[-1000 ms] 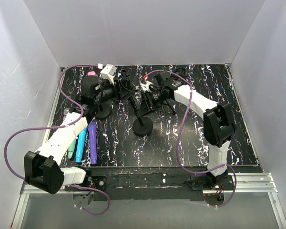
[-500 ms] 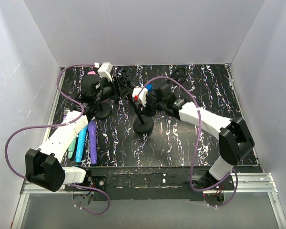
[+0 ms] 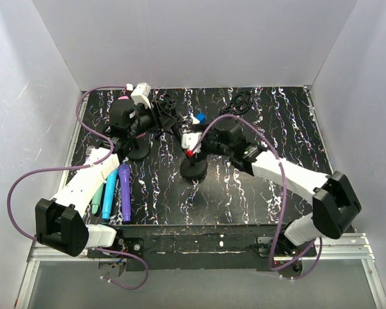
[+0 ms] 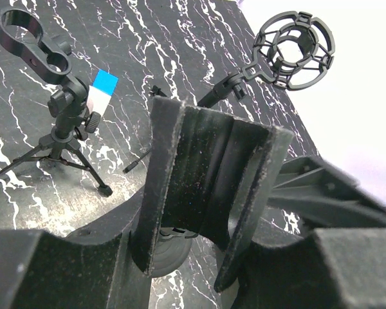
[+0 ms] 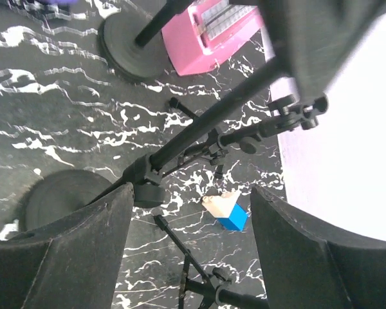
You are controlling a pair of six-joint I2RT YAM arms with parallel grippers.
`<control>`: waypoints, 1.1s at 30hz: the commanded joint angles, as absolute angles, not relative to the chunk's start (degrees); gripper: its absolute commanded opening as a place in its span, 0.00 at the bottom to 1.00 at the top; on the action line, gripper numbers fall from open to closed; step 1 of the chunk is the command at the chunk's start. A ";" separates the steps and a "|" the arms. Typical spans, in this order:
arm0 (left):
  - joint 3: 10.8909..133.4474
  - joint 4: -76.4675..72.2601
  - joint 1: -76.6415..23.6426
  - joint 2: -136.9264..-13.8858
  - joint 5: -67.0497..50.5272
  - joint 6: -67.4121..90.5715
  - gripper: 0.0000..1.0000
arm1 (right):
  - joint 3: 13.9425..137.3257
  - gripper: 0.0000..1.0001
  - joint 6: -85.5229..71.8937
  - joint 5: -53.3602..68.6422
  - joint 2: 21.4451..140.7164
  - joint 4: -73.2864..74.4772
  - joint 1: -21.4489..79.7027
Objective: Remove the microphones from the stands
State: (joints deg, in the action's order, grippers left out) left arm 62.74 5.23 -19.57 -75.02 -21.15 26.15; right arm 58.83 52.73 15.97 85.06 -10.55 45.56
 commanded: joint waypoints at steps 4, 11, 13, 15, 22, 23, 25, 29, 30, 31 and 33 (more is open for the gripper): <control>64.16 6.77 -20.04 -74.27 -24.79 28.30 0.00 | 76.35 0.68 23.16 25.55 86.99 18.60 41.84; 64.07 7.38 -20.13 -74.00 -25.40 27.69 0.00 | 81.21 0.57 7.30 33.04 93.95 21.44 37.53; 64.16 7.21 -20.13 -73.92 -25.23 27.60 0.00 | 81.47 0.56 6.25 33.83 95.27 21.88 37.27; 64.07 6.95 -20.13 -73.92 -25.22 27.77 0.00 | 81.56 0.56 4.75 34.28 96.24 21.80 37.27; 63.90 7.47 -20.13 -73.30 -25.40 27.07 0.00 | 82.53 0.50 -1.32 32.96 98.96 18.81 37.27; 63.90 7.64 -20.13 -73.21 -25.31 26.98 0.00 | 82.88 0.49 -1.32 32.52 99.31 18.81 37.35; 64.07 7.91 -20.13 -73.13 -25.31 26.63 0.00 | 83.67 0.44 -0.36 31.73 100.19 19.25 37.27; 64.51 8.09 -20.13 -73.21 -26.54 25.49 0.00 | 84.02 0.35 2.54 31.20 101.60 19.07 37.35; 64.69 8.26 -20.13 -73.47 -26.89 25.23 0.00 | 84.20 0.27 3.24 31.38 101.86 19.16 37.27; 64.86 8.35 -20.13 -73.65 -27.07 25.22 0.00 | 84.37 0.17 4.30 31.46 101.87 19.07 37.27; 65.13 8.52 -20.13 -73.91 -27.42 25.05 0.00 | 84.29 0.01 8.94 31.20 100.90 18.37 37.53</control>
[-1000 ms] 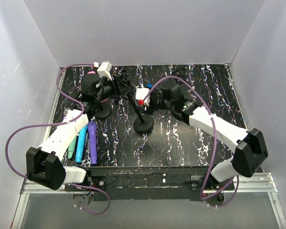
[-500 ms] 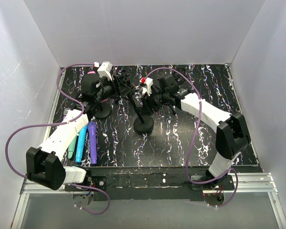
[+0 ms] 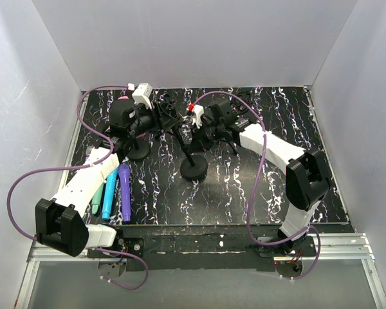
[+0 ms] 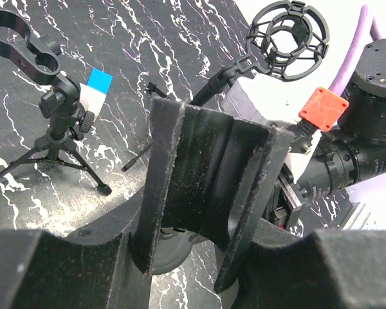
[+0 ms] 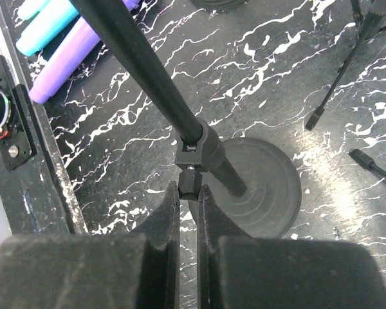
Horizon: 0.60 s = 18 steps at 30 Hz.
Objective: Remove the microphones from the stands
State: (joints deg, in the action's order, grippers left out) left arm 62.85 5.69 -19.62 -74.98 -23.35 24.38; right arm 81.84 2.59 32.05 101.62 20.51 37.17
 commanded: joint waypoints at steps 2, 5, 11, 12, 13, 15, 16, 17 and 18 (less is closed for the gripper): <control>65.21 8.53 -20.04 -74.09 -27.33 24.96 0.00 | 83.68 0.01 17.61 29.19 99.32 17.93 38.58; 65.56 8.88 -19.95 -74.44 -27.25 25.48 0.00 | 76.41 0.01 36.93 23.05 93.89 9.80 41.91; 66.36 8.35 -19.60 -75.67 -27.95 27.16 0.00 | 46.34 0.01 83.45 26.53 87.79 -42.46 44.82; 66.36 8.35 -19.60 -75.67 -27.95 27.16 0.00 | 44.93 0.01 85.24 27.15 89.37 -49.15 44.91; 66.36 8.44 -19.60 -75.76 -28.04 27.16 0.00 | 44.22 0.01 85.43 27.59 90.43 -53.48 45.00; 66.18 8.61 -19.51 -75.76 -28.30 27.16 0.00 | 43.86 0.12 85.87 27.42 90.79 -55.29 45.09; 66.18 8.79 -19.51 -75.76 -28.47 27.16 0.00 | 43.68 0.25 85.17 26.73 90.18 -54.33 45.17; 66.09 8.88 -19.51 -75.67 -28.56 27.25 0.00 | 43.68 0.34 84.56 25.85 89.13 -51.79 45.09; 66.09 8.96 -19.42 -75.59 -28.65 27.25 0.00 | 43.77 0.39 83.77 24.80 87.64 -48.29 45.09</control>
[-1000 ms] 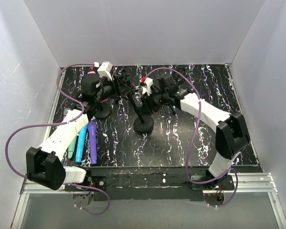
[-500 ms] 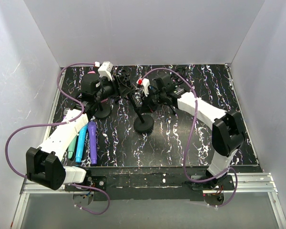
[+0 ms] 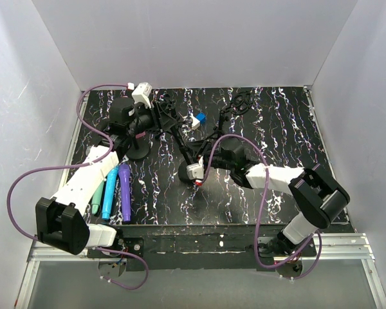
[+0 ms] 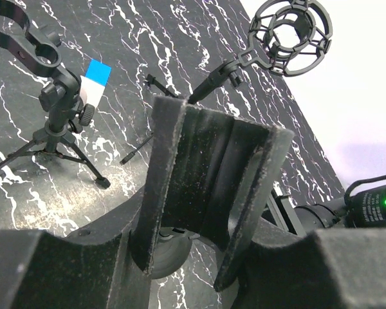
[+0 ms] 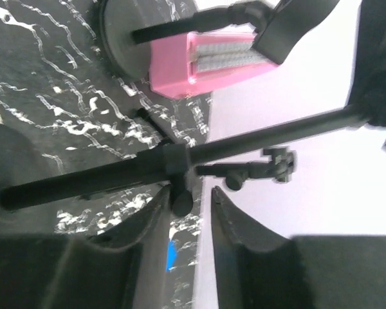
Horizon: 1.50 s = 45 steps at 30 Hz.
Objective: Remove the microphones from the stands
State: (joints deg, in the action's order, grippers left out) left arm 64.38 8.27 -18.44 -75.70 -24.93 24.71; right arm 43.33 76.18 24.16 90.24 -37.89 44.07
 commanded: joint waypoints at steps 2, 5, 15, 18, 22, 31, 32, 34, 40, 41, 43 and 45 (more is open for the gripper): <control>66.18 9.14 -19.34 -75.76 -28.65 27.33 0.00 | 44.56 0.46 80.53 22.95 84.13 -38.37 44.74; 66.53 9.32 -19.16 -75.94 -28.83 27.07 0.00 | 49.63 0.74 68.59 21.97 78.85 -15.89 43.34; 66.27 8.97 -17.23 -76.29 -31.90 26.37 0.00 | 81.61 0.75 17.17 33.90 91.29 32.49 36.83; 66.27 8.88 -17.14 -76.20 -33.04 24.88 0.00 | 88.14 0.67 6.71 35.95 96.76 36.65 36.30; 65.66 8.61 -16.79 -75.76 -33.84 24.17 0.00 | 89.46 0.63 -4.98 39.28 100.45 34.36 36.30; 65.13 9.05 -16.79 -75.41 -35.24 22.68 0.00 | 89.91 0.57 -13.62 48.32 106.95 30.68 32.70; 65.30 9.23 -16.79 -75.32 -35.24 22.41 0.00 | 89.83 0.57 -14.32 50.60 107.48 30.15 32.35; 65.30 9.49 -16.79 -75.32 -35.42 22.15 0.00 | 90.00 0.58 -15.11 53.51 108.36 29.45 31.91; 65.65 9.58 -16.96 -75.76 -36.12 21.89 0.00 | 91.84 0.58 -17.40 56.52 111.26 27.77 31.73; 65.83 9.67 -16.88 -76.02 -36.30 21.80 0.00 | 92.28 0.58 -17.66 56.51 111.70 27.69 31.82; 66.01 9.67 -16.79 -76.11 -36.39 21.71 0.00 | 93.33 0.58 -18.10 56.60 112.67 27.42 31.82; 66.18 9.75 -16.88 -76.29 -36.39 21.62 0.00 | 94.21 0.56 -18.46 56.86 113.46 27.25 31.73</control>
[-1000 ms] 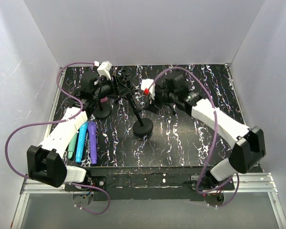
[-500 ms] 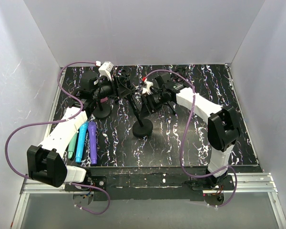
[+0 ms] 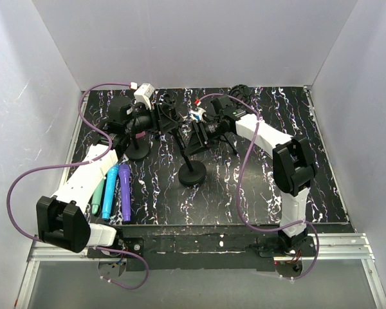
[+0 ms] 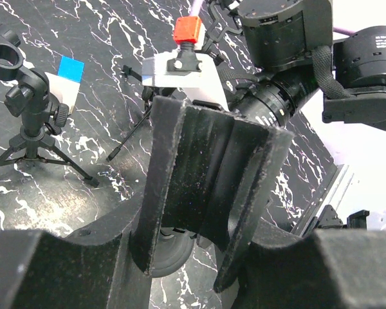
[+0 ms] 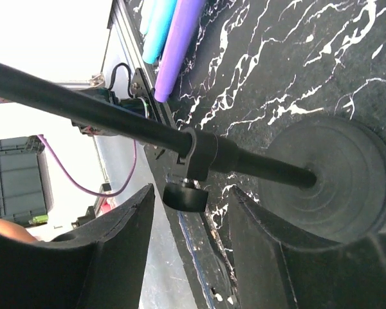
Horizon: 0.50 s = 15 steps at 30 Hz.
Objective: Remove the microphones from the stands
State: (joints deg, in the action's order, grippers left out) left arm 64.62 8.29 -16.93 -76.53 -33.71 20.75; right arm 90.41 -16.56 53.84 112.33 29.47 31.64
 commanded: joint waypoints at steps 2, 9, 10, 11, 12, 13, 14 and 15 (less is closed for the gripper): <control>66.36 9.75 -16.87 -76.46 -36.30 21.53 0.00 | 95.09 0.48 -18.46 56.87 114.25 27.51 31.82; 66.27 9.76 -16.79 -76.73 -35.86 21.53 0.00 | 94.22 0.24 -15.30 55.55 112.77 27.68 31.73; 66.27 9.58 -16.87 -76.99 -35.86 21.62 0.00 | 93.87 0.21 -13.90 54.15 112.15 28.21 31.82; 66.18 9.49 -16.87 -76.99 -35.86 21.80 0.00 | 93.61 0.16 -12.49 52.84 111.63 28.82 31.99; 66.27 9.32 -16.96 -77.25 -35.77 21.88 0.00 | 93.52 0.11 -10.65 51.08 110.84 29.44 32.17; 66.27 9.14 -16.88 -77.26 -35.68 21.97 0.00 | 93.52 0.07 -8.55 49.24 110.31 30.23 32.25; 66.36 9.05 -16.88 -77.34 -35.60 22.06 0.00 | 93.60 0.03 -6.44 47.74 109.78 31.02 32.60; 66.27 8.88 -16.79 -77.43 -35.51 22.15 0.00 | 93.78 0.01 -3.20 45.64 109.08 31.90 33.04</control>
